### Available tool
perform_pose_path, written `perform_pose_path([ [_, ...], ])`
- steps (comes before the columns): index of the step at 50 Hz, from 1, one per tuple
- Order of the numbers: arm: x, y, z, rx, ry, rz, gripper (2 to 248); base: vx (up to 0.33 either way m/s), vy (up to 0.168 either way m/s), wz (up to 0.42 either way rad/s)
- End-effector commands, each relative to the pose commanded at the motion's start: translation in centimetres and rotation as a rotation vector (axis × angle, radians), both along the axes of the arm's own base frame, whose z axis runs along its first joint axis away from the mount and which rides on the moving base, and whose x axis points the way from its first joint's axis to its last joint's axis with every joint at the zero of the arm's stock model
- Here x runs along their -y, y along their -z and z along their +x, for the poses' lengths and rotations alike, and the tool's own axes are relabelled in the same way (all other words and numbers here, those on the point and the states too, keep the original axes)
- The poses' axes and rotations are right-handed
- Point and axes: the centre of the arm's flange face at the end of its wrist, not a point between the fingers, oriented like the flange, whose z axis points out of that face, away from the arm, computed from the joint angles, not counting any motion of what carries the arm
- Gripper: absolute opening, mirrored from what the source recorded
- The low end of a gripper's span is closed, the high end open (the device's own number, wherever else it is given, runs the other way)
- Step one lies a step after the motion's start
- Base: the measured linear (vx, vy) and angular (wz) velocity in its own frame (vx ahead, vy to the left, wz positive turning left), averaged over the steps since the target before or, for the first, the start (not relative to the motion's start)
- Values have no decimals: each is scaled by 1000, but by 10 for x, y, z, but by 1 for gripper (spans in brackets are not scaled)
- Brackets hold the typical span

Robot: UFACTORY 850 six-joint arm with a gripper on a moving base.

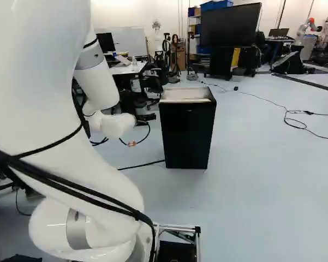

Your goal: Open the fridge door

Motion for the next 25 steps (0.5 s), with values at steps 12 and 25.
perform_pose_path([
  [12, -14, 9, 20, -18, 9, 9, 247, 0, 0, 0],
  [25, -29, 25, 44, -41, 23, 17, 247, 0, 0, 0],
])
